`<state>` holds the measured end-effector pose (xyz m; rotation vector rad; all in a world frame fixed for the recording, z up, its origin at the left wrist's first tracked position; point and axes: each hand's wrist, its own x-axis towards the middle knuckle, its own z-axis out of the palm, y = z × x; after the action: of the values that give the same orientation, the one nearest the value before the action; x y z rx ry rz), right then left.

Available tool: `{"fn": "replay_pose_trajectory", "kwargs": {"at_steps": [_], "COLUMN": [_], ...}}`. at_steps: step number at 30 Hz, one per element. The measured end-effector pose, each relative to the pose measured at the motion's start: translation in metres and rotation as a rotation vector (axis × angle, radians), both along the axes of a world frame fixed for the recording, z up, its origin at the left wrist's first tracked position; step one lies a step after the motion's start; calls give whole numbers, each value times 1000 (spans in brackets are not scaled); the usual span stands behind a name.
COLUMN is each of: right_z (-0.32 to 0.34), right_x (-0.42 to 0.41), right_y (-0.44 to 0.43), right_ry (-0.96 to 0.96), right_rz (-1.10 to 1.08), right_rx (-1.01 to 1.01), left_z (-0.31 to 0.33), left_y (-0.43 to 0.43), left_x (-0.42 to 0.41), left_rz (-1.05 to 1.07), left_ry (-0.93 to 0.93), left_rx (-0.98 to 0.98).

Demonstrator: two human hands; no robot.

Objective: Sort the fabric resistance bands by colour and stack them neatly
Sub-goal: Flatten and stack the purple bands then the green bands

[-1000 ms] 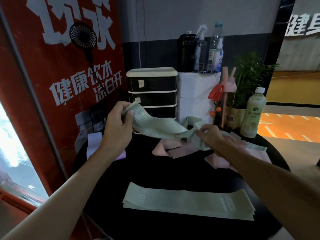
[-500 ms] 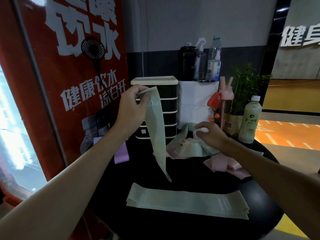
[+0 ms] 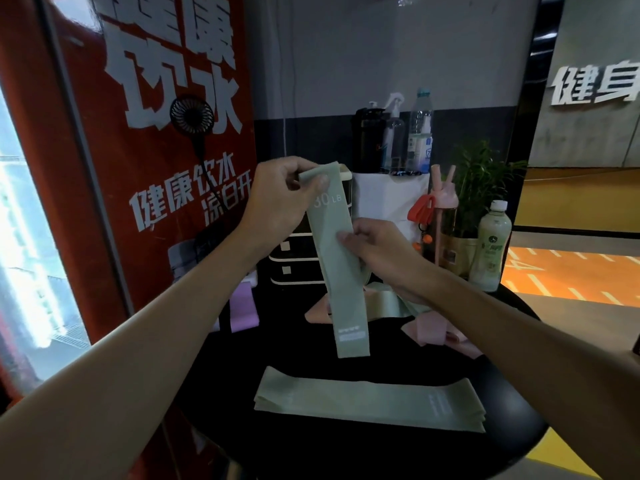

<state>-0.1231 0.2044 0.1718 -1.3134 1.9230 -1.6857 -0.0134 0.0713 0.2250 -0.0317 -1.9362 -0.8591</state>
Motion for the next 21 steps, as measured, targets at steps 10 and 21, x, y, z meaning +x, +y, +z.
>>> {"fn": "replay_pose_trajectory", "kwargs": {"at_steps": [10, 21], "right_z": [-38, -74], "right_x": [13, -10], "right_y": [31, 89], "right_ry": [-188, -118], "right_rz": [290, 109], "right_rx": [110, 211], "left_z": [-7, -46], "left_y": [-2, -35], "left_x": [6, 32], "left_rz": [-7, 120], "left_ry": [-21, -2], "left_rx": [203, 510]}}
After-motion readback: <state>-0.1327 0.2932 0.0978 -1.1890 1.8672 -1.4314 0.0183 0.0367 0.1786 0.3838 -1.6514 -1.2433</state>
